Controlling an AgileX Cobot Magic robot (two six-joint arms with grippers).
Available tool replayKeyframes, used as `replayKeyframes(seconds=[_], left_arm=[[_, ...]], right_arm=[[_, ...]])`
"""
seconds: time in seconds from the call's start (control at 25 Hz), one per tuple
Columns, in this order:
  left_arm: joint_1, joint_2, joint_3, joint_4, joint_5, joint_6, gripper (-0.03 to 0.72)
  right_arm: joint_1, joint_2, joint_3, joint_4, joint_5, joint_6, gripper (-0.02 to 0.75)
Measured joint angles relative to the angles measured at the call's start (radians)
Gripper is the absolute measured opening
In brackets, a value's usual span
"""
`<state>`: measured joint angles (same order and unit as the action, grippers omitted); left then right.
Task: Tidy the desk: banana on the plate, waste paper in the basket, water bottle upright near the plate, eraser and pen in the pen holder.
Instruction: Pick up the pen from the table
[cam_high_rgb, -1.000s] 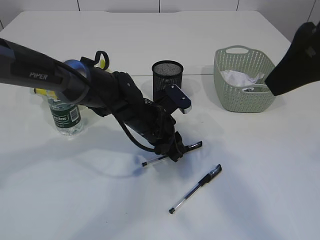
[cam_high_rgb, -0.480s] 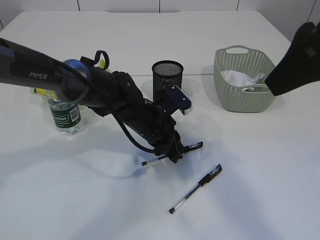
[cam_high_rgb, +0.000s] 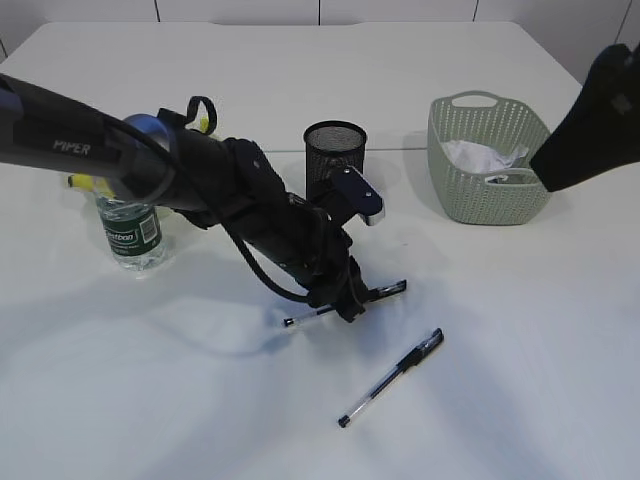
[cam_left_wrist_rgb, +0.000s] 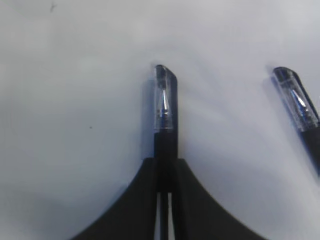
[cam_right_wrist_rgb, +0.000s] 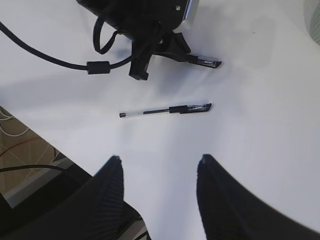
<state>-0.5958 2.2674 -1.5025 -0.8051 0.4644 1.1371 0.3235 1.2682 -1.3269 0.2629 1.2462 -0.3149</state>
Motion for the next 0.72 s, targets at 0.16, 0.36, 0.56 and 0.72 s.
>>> replayKeyframes(seconds=[0.16,0.36,0.56,0.72], left_arm=[[0.000,-0.037,0.000,0.000,0.017,0.001,0.029],[0.000,-0.083,0.000,0.000,0.035,0.004,0.028],[0.008,-0.122,0.000,-0.004,0.050,0.004,0.027],[0.034,-0.147,0.000,-0.012,0.086,0.004,0.025]], right_arm=[[0.000,0.000,0.000,0.000,0.000,0.000,0.356],[0.000,0.000,0.000,0.000,0.000,0.000,0.356],[0.000,-0.028,0.000,0.000,0.000,0.000,0.356],[0.000,-0.046,0.000,0.000,0.002,0.000,0.356]])
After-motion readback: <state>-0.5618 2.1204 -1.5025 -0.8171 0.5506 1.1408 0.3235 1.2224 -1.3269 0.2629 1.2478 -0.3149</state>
